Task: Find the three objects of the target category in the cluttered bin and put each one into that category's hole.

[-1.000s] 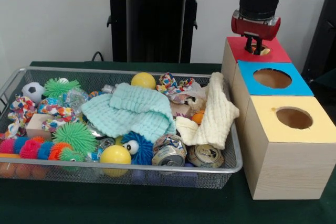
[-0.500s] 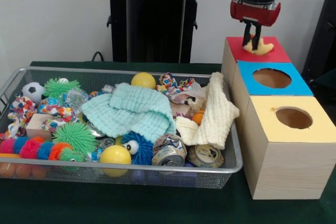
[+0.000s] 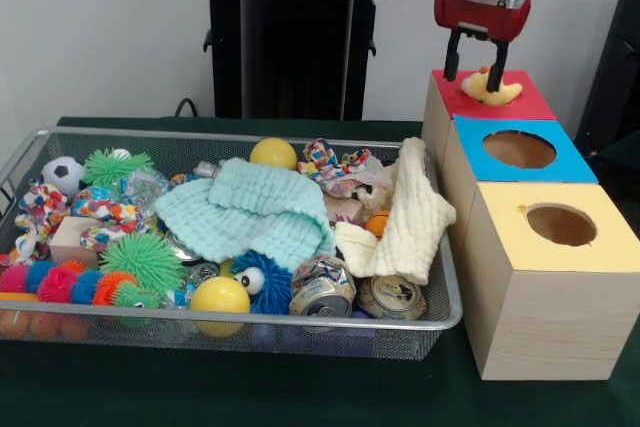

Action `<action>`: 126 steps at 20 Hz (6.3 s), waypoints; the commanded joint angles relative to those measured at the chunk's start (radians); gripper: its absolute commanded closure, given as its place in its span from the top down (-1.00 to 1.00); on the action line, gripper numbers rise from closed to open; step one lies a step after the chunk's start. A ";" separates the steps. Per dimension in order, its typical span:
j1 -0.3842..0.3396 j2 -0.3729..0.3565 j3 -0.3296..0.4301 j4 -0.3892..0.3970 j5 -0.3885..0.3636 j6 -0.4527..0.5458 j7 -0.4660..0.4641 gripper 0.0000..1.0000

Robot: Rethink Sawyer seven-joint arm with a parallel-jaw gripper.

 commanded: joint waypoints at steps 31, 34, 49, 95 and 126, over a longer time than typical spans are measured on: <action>-0.081 0.091 0.194 0.130 0.310 0.004 0.069 -1.00; -0.108 0.141 0.224 0.153 0.324 -0.051 0.063 -1.00; 0.013 0.462 -0.039 -0.054 0.181 -0.084 0.005 -1.00; -0.056 0.283 0.003 -0.037 0.208 0.100 -0.029 -1.00; -0.019 -0.055 -0.065 -0.010 0.122 0.316 -0.022 -1.00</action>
